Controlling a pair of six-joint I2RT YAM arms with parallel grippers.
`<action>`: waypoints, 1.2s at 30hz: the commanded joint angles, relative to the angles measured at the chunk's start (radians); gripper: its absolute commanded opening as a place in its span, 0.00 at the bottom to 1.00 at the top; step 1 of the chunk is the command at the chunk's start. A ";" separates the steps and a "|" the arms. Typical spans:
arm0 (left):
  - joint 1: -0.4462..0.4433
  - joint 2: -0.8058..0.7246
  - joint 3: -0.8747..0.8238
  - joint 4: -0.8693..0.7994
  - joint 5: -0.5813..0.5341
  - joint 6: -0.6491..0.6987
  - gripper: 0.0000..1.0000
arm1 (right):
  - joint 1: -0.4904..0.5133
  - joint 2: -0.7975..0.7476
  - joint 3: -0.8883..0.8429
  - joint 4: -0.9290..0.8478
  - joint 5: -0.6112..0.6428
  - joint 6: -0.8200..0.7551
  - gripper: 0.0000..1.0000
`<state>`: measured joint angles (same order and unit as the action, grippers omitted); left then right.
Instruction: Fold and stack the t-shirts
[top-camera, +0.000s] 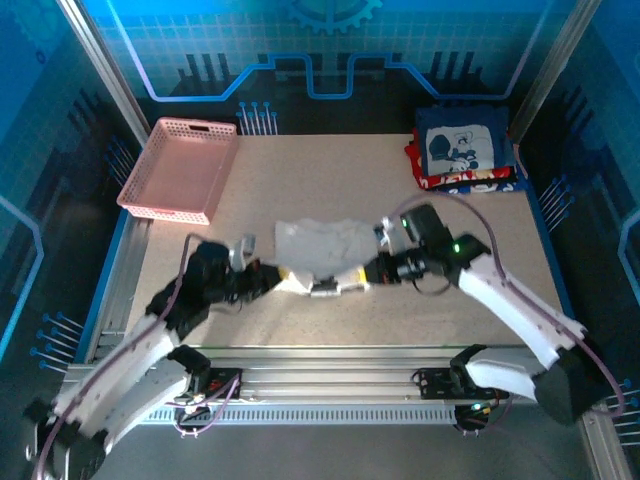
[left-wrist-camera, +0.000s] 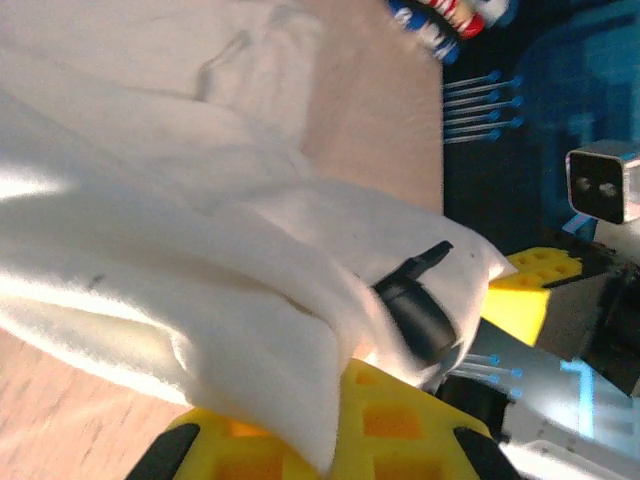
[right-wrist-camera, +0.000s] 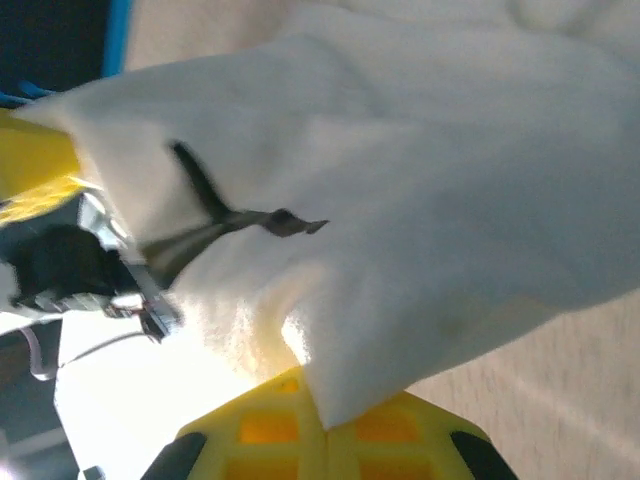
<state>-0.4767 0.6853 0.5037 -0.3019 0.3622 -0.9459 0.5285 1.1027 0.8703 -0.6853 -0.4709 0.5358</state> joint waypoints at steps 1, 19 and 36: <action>-0.071 -0.072 -0.069 -0.130 -0.085 -0.100 0.00 | 0.021 -0.159 -0.160 0.049 0.046 0.109 0.00; -0.129 0.091 0.055 -0.203 -0.287 -0.161 0.00 | -0.062 -0.061 -0.128 0.022 0.023 0.089 0.00; 0.153 0.534 0.305 -0.119 -0.158 0.083 0.00 | -0.323 0.430 0.246 -0.075 -0.116 -0.132 0.00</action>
<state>-0.3725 1.1759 0.7696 -0.3950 0.2214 -0.9421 0.2523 1.4879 1.0657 -0.7017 -0.6067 0.4572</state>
